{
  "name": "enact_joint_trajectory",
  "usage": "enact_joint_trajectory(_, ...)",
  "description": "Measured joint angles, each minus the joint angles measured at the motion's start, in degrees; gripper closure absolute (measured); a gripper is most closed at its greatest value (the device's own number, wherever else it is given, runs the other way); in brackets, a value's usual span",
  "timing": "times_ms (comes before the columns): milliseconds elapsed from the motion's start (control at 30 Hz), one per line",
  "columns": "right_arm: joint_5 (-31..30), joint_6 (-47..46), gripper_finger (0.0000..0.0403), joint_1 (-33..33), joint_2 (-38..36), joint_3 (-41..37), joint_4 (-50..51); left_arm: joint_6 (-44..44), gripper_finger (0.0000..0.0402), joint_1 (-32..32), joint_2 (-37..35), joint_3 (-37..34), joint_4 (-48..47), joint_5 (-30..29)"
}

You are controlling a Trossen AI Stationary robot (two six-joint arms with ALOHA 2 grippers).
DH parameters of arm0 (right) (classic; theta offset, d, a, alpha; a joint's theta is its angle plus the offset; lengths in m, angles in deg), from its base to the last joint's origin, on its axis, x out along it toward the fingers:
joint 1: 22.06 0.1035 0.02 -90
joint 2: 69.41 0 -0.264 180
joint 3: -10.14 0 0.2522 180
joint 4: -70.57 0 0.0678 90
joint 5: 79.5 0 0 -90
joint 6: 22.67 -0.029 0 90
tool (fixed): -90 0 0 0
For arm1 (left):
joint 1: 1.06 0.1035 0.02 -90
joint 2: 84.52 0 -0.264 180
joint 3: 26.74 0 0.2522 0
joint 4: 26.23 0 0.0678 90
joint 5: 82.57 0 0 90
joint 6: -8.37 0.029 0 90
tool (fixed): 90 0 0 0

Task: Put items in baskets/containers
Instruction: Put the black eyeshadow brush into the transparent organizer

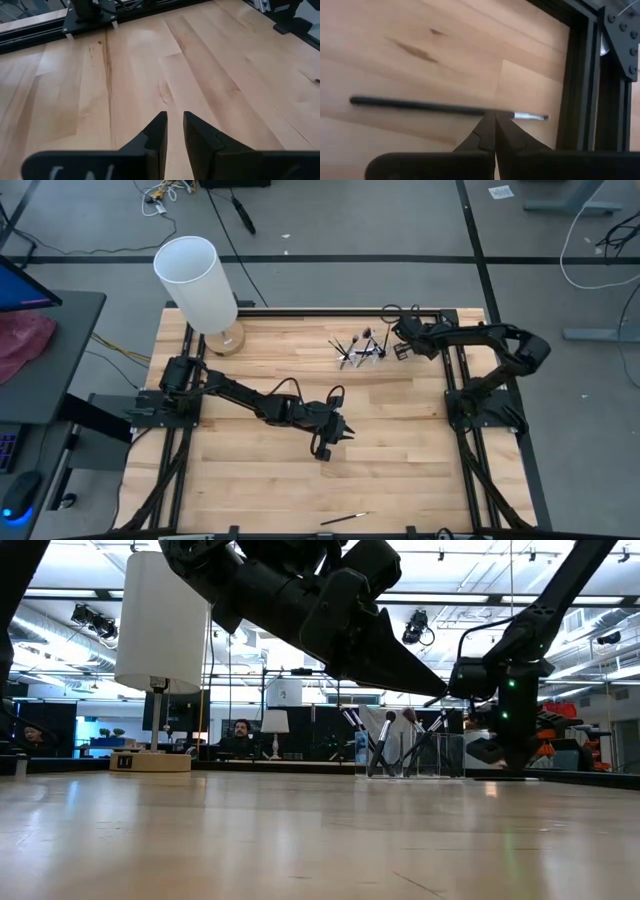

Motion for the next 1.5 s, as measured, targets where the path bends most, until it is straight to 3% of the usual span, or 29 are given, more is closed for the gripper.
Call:
enact_joint_trajectory(433, 3.47, 5.65, 0.0403, 0.61, -1.9, -0.09, 7.07, -0.01, 0.0335, -0.09, 0.0, 0.0, -0.36, -0.03)
enact_joint_trajectory(567, 4.26, 0.83, 0.0403, 2.09, -6.12, -0.09, 15.24, -0.02, 0.0335, -0.67, -2.2, 0.04, -5.84, -3.06)
enact_joint_trajectory(700, 5.5, -7.04, 0.0403, 8.26, -11.31, -0.09, 23.18, -0.06, 0.0335, -2.0, -6.29, 0.09, -13.53, -7.1)
enact_joint_trajectory(933, 12.12, -22.59, 0.0403, 28.85, -17.37, -0.11, 25.4, 0.11, 0.0335, -6.02, -11.6, 0.09, -19.3, -8.17)
enact_joint_trajectory(1167, 17.13, -36.84, 0.0403, 57.63, -17.66, -0.11, 19.11, 1.72, 0.0335, -10.67, -12.37, 0.0, -22.79, -8.18)
enact_joint_trajectory(1267, 17.11, -34.88, 0.0403, 68.84, -17.54, -0.11, 8.61, -0.36, 0.0335, -11.77, -12.37, 0.0, -23.19, -8.17)
enact_joint_trajectory(1400, 17.57, -24.56, 0.0393, 81.11, -15.3, -0.11, -8.86, -5.85, 0.0336, -12.88, -12.37, 0.0, -23.55, -8.46)
enact_joint_trajectory(1500, 16.93, -17.59, 0.0373, 88.32, -11.54, -0.11, -21.02, -11.11, 0.0341, -14.28, -12.35, 0.0, -22.12, -12.41)
